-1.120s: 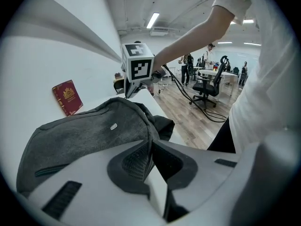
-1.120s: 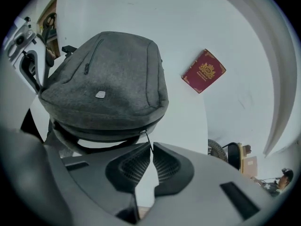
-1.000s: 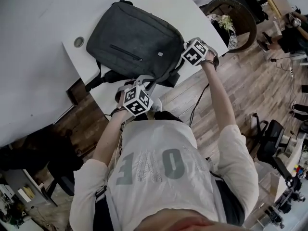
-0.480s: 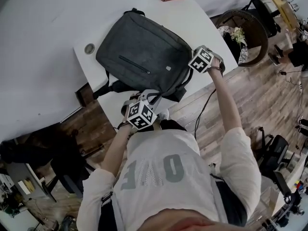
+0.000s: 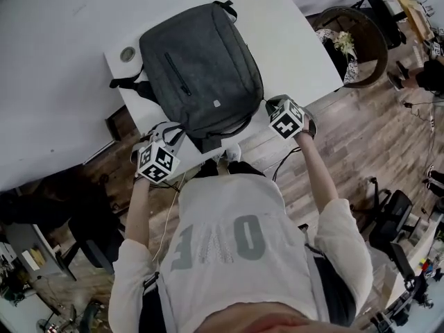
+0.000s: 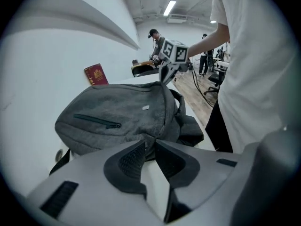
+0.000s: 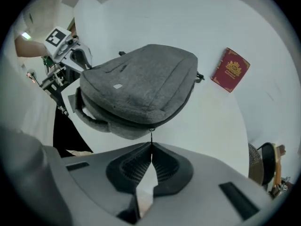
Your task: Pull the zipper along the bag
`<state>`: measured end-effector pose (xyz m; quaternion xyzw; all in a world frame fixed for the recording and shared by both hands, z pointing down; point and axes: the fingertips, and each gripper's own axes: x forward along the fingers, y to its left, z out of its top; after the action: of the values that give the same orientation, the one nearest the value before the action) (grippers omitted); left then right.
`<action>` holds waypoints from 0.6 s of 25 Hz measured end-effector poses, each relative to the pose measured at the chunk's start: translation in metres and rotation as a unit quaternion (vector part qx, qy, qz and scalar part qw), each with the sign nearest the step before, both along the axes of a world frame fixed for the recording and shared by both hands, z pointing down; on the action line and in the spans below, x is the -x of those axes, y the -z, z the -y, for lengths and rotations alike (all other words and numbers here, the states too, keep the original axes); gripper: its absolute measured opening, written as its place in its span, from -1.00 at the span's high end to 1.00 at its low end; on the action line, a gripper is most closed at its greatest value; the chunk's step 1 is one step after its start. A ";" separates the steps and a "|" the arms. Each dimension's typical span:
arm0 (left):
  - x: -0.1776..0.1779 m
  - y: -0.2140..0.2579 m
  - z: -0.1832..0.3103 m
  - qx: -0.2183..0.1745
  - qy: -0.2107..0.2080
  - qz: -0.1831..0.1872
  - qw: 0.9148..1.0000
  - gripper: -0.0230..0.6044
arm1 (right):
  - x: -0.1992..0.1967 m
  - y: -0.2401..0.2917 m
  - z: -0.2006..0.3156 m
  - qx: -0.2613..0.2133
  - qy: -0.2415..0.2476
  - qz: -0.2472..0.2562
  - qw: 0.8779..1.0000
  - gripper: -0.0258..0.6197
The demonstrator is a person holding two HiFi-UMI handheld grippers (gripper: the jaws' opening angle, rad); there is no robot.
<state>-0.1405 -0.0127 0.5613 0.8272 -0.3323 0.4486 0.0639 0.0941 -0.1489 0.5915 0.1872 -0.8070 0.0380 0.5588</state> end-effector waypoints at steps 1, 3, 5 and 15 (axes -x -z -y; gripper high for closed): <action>0.013 -0.001 -0.002 0.001 0.002 0.011 1.000 0.72 | 0.008 0.000 -0.013 0.006 0.002 0.008 1.000 0.83; 0.038 0.000 -0.005 0.002 0.007 0.033 0.999 0.71 | 0.024 -0.003 -0.036 0.023 0.000 0.027 0.999 0.83; 0.064 0.001 -0.008 0.005 0.029 0.056 0.998 0.71 | 0.040 -0.005 -0.055 0.039 0.000 0.049 0.998 0.83; 0.091 0.078 0.031 -0.095 0.212 -0.027 0.972 0.84 | 0.054 -0.006 -0.069 0.038 0.005 0.062 0.997 0.83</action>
<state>-0.2312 -0.0442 0.4834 0.7521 -0.5390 0.3690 0.0879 0.0405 -0.0799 0.5974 0.1591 -0.8391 0.0777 0.5144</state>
